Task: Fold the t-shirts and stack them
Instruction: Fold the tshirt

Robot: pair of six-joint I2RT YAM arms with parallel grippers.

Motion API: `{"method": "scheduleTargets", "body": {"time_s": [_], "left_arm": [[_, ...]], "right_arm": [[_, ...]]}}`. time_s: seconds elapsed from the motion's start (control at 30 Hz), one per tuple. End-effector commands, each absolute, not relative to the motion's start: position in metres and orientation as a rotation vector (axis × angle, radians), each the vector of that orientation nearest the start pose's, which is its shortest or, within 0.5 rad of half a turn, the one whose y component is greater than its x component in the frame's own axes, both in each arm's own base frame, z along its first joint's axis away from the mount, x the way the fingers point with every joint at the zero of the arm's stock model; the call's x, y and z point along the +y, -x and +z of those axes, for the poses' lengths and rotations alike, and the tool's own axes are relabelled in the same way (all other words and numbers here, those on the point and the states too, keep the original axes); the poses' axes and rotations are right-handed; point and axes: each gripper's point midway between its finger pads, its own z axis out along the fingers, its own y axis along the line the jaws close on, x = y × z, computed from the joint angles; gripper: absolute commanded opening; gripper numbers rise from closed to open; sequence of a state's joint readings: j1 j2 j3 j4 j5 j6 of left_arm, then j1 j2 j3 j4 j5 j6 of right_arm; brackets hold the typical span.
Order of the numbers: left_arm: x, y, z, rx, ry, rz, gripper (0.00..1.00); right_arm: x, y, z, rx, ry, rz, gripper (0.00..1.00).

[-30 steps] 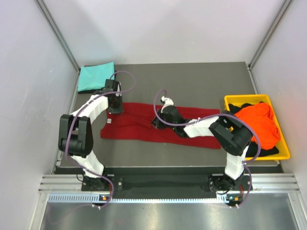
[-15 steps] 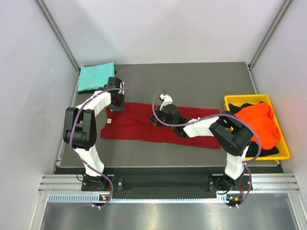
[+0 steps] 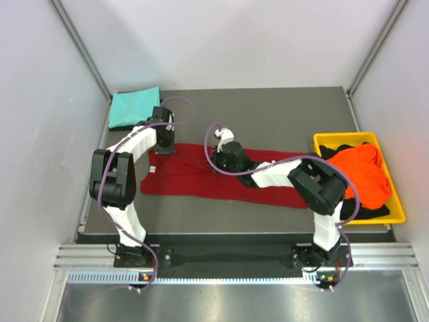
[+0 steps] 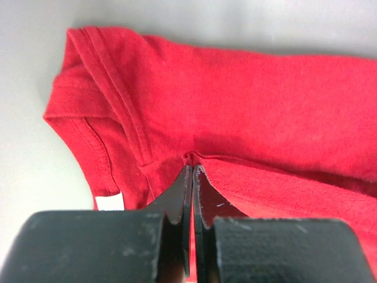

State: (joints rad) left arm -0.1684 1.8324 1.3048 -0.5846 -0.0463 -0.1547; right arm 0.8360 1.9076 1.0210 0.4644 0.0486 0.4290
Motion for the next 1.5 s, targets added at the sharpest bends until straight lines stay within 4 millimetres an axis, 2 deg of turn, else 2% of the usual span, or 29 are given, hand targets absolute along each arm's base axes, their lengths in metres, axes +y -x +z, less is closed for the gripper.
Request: {"method": "scheduleTargets", "body": {"time_s": [0.0, 0.13, 0.27, 0.37, 0.47, 0.57, 0.83, 1.03, 1.17, 1.27, 1.33, 1.47], "left_arm": [[-0.064, -0.423, 0.074, 2.597, 0.012, 0.005, 0.0], [-0.058, -0.431, 0.091, 2.553, 0.032, 0.048, 0.0], [-0.061, -0.42, 0.107, 2.539, -0.021, 0.096, 0.0], [-0.069, -0.409, 0.124, 2.492, -0.085, 0.101, 0.0], [-0.078, -0.401, 0.131, 2.466, -0.112, 0.052, 0.0], [-0.078, -0.398, 0.133, 2.454, -0.111, 0.055, 0.0], [-0.075, -0.388, 0.126, 2.489, -0.084, 0.062, 0.0], [-0.076, -0.391, 0.114, 2.519, -0.074, 0.067, 0.0], [-0.08, -0.394, 0.1, 2.55, -0.059, 0.052, 0.0], [-0.074, -0.397, 0.092, 2.575, -0.038, 0.102, 0.0], [-0.072, -0.397, 0.089, 2.593, -0.034, 0.126, 0.0], [-0.077, -0.404, 0.085, 2.603, -0.01, 0.103, 0.0]], "right_arm": [[0.397, -0.35, 0.085, 1.997, 0.397, 0.725, 0.0], [0.397, -0.349, 0.088, 1.985, 0.413, 0.737, 0.0], [0.399, -0.336, 0.101, 1.963, 0.429, 0.812, 0.0], [0.392, -0.328, 0.104, 1.945, 0.415, 0.838, 0.0], [0.393, -0.323, 0.111, 1.914, 0.412, 0.889, 0.0], [0.394, -0.319, 0.115, 1.895, 0.402, 0.919, 0.0], [0.4, -0.32, 0.123, 1.844, 0.405, 0.958, 0.0], [0.394, -0.327, 0.121, 1.836, 0.381, 0.911, 0.0], [0.398, -0.335, 0.116, 1.842, 0.401, 0.885, 0.0], [0.399, -0.344, 0.11, 1.854, 0.405, 0.851, 0.0], [0.396, -0.352, 0.107, 1.859, 0.403, 0.815, 0.0], [0.402, -0.362, 0.104, 1.842, 0.469, 0.769, 0.0]]}}
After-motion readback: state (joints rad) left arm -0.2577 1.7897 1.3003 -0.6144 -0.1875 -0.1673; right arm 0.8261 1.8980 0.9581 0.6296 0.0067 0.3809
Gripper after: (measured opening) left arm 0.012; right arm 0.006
